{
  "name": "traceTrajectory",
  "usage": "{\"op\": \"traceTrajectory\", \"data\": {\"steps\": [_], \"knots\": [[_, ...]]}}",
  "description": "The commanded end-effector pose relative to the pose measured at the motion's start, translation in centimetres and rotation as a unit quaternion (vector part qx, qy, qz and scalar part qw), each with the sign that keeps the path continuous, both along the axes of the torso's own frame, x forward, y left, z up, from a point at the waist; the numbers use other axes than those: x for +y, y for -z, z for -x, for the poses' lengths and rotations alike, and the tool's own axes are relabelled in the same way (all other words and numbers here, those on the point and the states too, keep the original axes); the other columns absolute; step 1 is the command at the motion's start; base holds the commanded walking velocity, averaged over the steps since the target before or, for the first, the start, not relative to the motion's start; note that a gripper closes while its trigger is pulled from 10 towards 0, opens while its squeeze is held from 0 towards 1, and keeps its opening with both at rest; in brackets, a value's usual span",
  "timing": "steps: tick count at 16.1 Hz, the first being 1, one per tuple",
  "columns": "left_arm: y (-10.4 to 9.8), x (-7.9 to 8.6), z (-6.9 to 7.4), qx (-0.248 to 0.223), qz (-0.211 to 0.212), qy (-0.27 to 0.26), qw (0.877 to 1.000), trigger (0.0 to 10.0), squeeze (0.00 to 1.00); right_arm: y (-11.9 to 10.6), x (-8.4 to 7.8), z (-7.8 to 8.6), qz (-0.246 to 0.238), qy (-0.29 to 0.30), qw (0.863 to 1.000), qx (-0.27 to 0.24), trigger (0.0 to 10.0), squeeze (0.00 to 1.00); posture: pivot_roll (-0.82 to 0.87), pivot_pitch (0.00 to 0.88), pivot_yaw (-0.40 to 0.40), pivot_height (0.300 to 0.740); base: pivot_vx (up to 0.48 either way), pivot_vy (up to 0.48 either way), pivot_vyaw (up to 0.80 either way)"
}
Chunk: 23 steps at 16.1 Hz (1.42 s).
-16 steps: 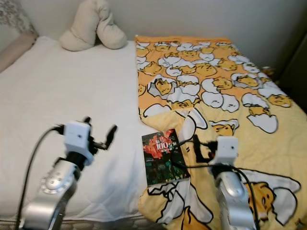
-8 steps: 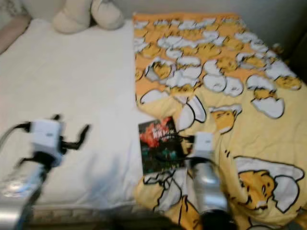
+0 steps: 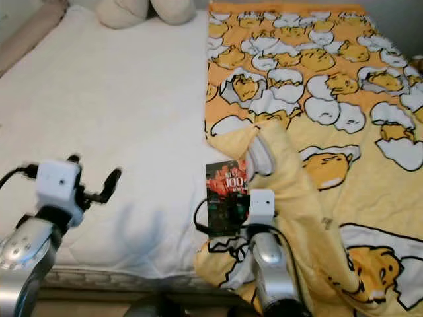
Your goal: Clean up the room
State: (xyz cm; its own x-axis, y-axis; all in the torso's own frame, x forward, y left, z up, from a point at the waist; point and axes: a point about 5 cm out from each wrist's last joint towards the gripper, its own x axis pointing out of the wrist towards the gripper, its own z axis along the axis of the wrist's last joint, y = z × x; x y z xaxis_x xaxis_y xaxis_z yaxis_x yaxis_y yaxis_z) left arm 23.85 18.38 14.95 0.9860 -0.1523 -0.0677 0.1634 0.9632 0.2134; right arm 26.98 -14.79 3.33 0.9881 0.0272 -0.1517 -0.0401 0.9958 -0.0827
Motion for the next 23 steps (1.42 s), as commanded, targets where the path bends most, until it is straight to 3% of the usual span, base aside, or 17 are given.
{"op": "traceTrajectory", "data": {"steps": [1,3,4,5,8,10,11,14,16,21,23], "knots": [[0.3,-0.1,0.0,0.006,-0.003,0.001,1.000,10.0,0.00,-1.1,-0.4,-0.2,0.032,0.010,0.999,-0.036,10.0,0.00,0.10,0.132,0.044,0.740,0.000,0.000,0.00],[0.5,-0.6,-0.2,0.006,0.004,0.001,1.000,10.0,0.00,-1.6,-2.4,0.9,0.133,0.028,0.989,-0.056,10.0,0.00,0.09,0.128,0.030,0.740,0.000,0.000,0.00],[0.6,-0.8,-0.2,0.005,0.008,0.001,1.000,10.0,0.00,-1.4,-3.4,1.7,0.170,0.038,0.984,-0.047,10.0,0.00,0.08,0.125,0.025,0.740,0.000,0.000,0.00],[0.7,-0.9,-0.2,0.004,0.011,-0.001,1.000,10.0,0.00,-1.7,-3.3,2.6,0.186,0.025,0.980,-0.059,10.0,0.00,0.08,0.119,0.016,0.740,0.000,0.000,0.00],[0.9,-1.1,-0.5,0.002,0.017,-0.007,1.000,10.0,0.00,-3.4,1.1,4.6,0.135,-0.103,0.976,-0.133,10.0,0.00,0.06,0.106,0.004,0.740,0.000,0.000,0.00],[1.0,-1.3,-0.7,-0.001,0.020,-0.008,1.000,10.0,0.00,-4.2,2.4,5.0,0.123,-0.135,0.970,-0.162,10.0,0.00,0.05,0.098,0.001,0.740,0.000,0.000,0.00],[1.0,-1.6,-0.9,-0.005,0.024,-0.007,1.000,10.0,0.00,-4.3,2.2,4.6,0.106,-0.124,0.974,-0.156,10.0,0.00,0.05,0.094,0.001,0.740,0.000,0.000,0.00],[1.0,-1.7,-1.0,-0.006,0.026,-0.007,1.000,10.0,0.00,-3.2,1.8,3.5,0.039,-0.120,0.986,-0.108,10.0,0.00,0.05,0.092,0.008,0.740,0.000,0.000,0.00],[1.0,-1.9,-1.3,-0.009,0.026,-0.001,1.000,10.0,0.00,0.0,2.1,1.9,-0.048,-0.131,0.990,-0.002,10.0,0.00,0.06,0.088,0.027,0.740,0.000,0.000,0.00],[0.7,-1.7,-1.5,-0.014,0.020,0.002,1.000,10.0,0.00,1.2,5.0,0.8,-0.075,-0.206,0.975,0.036,10.0,0.00,0.08,0.086,0.039,0.740,0.000,0.000,0.00],[0.7,-1.7,-1.4,-0.016,0.019,0.000,1.000,10.0,0.00,2.7,4.4,1.3,-0.065,-0.198,0.976,0.062,10.0,0.00,0.09,0.089,0.033,0.740,0.000,0.000,0.00]]}}
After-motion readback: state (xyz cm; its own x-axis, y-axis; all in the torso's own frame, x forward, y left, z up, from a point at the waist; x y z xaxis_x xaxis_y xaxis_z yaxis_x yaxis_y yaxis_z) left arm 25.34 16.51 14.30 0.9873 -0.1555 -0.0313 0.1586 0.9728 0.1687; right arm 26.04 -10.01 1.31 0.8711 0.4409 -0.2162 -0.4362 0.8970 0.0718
